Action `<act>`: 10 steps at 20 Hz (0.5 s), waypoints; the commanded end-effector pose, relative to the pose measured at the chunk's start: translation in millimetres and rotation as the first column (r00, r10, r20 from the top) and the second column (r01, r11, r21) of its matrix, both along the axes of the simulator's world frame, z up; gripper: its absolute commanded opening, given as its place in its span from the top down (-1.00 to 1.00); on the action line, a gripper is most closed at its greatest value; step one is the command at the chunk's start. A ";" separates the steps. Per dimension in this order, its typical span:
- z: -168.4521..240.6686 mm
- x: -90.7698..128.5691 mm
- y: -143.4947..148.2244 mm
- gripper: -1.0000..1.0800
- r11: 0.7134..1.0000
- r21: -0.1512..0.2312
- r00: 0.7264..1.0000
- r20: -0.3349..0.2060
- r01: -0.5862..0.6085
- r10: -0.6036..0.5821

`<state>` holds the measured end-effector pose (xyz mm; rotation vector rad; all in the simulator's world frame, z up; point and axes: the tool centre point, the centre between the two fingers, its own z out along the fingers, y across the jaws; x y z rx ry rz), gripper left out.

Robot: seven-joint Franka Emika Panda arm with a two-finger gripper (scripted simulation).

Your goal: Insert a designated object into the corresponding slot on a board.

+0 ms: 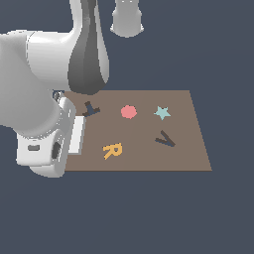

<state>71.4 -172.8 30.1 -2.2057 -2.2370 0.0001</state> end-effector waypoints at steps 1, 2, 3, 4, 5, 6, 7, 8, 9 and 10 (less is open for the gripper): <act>0.0 0.0 -0.1 1.00 1.000 0.000 1.000 0.000 0.000 0.000; 0.0 0.0 -0.1 1.00 1.000 0.000 1.000 0.000 0.000 0.000; 0.0 0.0 0.4 1.00 1.000 0.000 1.000 0.000 0.000 0.000; 0.0 -0.3 0.7 1.00 1.000 0.000 1.000 0.000 0.002 -0.002; 0.0 -0.7 1.5 1.00 1.000 0.000 1.000 0.000 0.004 -0.004; 0.0 -1.2 2.7 1.00 1.000 0.000 1.000 0.000 0.007 -0.007; 0.1 -1.9 4.2 1.00 1.000 0.000 1.000 0.000 0.010 -0.010; 0.2 -2.8 6.1 1.00 1.000 0.000 1.000 0.000 0.015 -0.015; 0.2 -3.7 8.3 1.00 1.000 0.000 1.000 0.000 0.020 -0.020; 0.3 -4.8 10.9 1.00 1.000 0.000 1.000 0.000 0.026 -0.026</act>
